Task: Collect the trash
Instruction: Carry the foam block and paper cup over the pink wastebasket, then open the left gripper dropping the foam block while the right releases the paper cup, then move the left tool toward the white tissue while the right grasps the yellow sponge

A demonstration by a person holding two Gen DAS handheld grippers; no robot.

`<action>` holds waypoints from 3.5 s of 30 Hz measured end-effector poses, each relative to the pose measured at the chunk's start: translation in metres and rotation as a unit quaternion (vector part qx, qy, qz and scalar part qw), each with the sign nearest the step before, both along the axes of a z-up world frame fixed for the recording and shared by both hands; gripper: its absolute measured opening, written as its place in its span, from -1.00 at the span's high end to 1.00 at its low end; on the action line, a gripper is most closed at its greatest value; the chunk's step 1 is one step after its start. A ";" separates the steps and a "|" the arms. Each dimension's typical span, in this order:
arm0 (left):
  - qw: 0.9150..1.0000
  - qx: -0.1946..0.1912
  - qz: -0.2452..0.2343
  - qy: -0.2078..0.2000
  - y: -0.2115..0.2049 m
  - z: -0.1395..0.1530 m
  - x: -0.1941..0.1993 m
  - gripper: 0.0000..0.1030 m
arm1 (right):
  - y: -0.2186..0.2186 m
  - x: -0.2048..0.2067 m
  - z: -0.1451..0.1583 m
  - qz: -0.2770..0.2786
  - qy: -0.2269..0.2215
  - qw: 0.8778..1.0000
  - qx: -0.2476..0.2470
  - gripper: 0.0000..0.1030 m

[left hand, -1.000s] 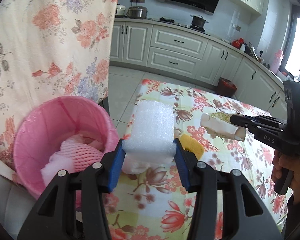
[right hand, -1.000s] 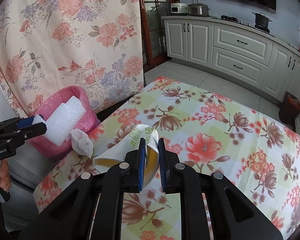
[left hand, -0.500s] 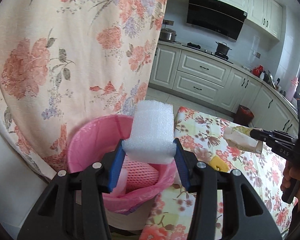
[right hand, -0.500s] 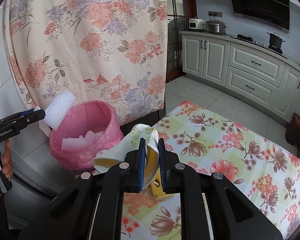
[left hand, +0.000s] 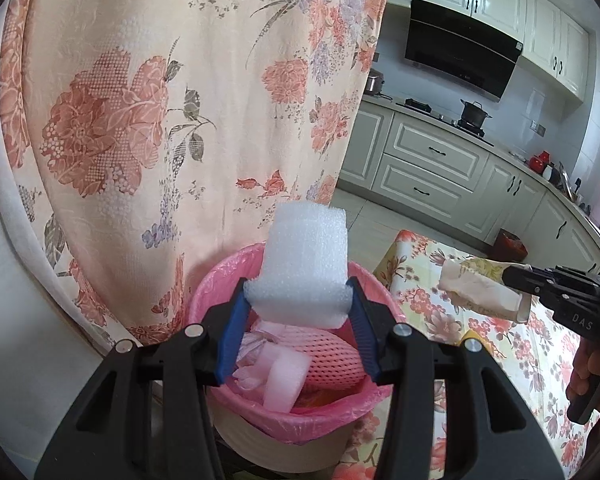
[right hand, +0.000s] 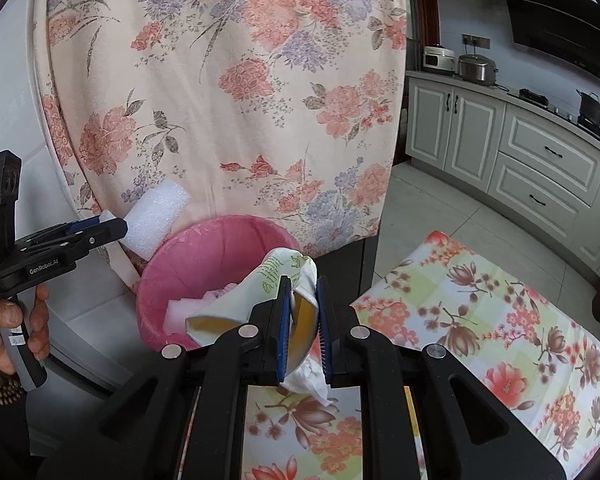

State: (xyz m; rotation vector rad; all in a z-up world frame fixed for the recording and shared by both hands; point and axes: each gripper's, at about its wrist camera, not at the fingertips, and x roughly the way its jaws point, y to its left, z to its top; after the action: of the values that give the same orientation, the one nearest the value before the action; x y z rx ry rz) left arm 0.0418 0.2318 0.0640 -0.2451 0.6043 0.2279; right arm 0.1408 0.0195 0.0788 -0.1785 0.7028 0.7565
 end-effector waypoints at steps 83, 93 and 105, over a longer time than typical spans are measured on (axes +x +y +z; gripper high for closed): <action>0.996 0.002 -0.081 0.025 -0.103 -0.029 0.023 -0.09 | -0.074 0.031 -0.109 -0.089 0.081 0.992 -0.047 -0.12; 0.992 -0.003 -0.110 0.059 -0.153 -0.059 0.033 -0.09 | -0.096 0.027 -0.133 -0.095 0.091 0.990 -0.056 -0.13; 0.990 -0.013 -0.110 0.085 -0.174 -0.078 0.043 -0.09 | -0.097 0.034 -0.151 -0.087 0.094 0.989 -0.068 -0.13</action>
State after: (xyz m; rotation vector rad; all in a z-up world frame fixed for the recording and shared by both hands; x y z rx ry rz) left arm 0.0849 0.0581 -0.0139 -0.1828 0.7980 0.0285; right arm 0.1750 -0.0771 -0.0722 -0.1686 0.9380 0.5619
